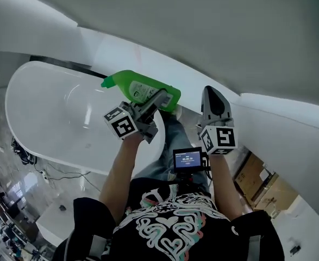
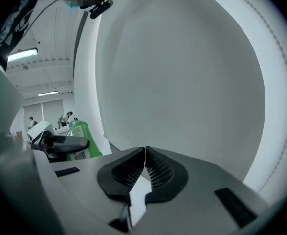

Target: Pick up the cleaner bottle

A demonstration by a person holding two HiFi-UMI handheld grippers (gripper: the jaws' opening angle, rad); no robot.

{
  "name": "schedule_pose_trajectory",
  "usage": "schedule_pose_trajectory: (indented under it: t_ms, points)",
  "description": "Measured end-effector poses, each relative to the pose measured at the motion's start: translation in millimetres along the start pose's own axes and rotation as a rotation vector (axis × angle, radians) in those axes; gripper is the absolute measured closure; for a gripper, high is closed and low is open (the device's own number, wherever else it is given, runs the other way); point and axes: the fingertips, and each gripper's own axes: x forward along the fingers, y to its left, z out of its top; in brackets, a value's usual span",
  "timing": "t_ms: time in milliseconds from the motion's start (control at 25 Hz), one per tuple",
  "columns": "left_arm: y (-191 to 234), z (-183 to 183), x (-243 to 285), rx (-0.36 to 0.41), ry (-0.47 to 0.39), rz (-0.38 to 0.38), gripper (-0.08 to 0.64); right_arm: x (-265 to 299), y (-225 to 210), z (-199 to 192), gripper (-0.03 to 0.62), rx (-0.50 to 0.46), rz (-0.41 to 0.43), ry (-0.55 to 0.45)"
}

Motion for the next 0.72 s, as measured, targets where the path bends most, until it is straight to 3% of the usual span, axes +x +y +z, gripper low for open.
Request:
schedule_pose_trajectory:
  t_ms: [280, 720]
  points:
    - [-26.0, 14.7, -15.1, -0.015, -0.046, 0.012, 0.354, -31.9, -0.2, 18.9, 0.565, -0.011, -0.089, -0.025]
    - [-64.2, 23.4, -35.2, -0.009, -0.06, 0.017, 0.354, -59.7, 18.8, 48.4, 0.565, -0.017, -0.089, -0.082]
